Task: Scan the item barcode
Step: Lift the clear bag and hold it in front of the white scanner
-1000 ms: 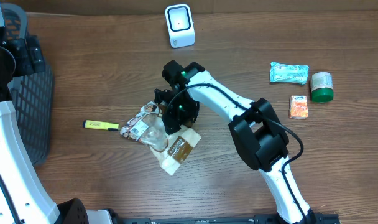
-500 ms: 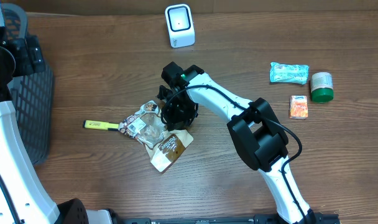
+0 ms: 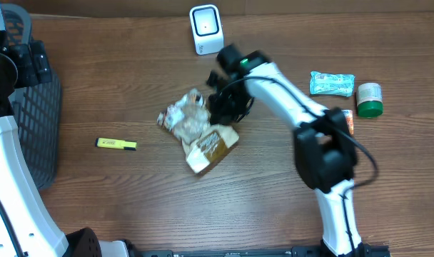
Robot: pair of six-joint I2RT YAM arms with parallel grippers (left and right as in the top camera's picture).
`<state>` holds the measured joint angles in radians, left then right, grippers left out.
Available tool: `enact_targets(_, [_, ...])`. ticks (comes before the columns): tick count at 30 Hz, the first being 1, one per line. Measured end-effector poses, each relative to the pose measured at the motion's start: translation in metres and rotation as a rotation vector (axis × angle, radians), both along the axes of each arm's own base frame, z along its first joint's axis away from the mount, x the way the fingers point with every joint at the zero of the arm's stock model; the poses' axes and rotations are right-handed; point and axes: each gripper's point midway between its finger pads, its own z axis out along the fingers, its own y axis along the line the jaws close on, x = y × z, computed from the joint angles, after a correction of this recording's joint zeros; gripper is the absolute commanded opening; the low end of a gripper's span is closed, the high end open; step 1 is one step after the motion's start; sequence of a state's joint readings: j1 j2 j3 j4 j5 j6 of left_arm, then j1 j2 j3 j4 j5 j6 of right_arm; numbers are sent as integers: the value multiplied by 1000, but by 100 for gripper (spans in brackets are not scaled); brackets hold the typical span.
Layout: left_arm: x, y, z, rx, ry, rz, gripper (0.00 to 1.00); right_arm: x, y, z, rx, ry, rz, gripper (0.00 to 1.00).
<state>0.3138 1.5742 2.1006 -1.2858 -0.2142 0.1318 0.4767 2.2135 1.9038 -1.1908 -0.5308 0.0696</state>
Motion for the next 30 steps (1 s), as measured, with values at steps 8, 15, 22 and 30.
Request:
enact_targets(8, [0,0,0,0,0,0,100,2,3,112,208,-178,-5,4])
enact_targets(15, [0,0,0,0,0,0,100,47,-19,134,313,-250,-128,4])
enact_targets(22, [0,0,0,0,0,0,100,84,-102,179,322,-384,-319,4])
enact_targets(30, [0,0,0,0,0,0,100,65,-122,239,333,-539,-340,4])
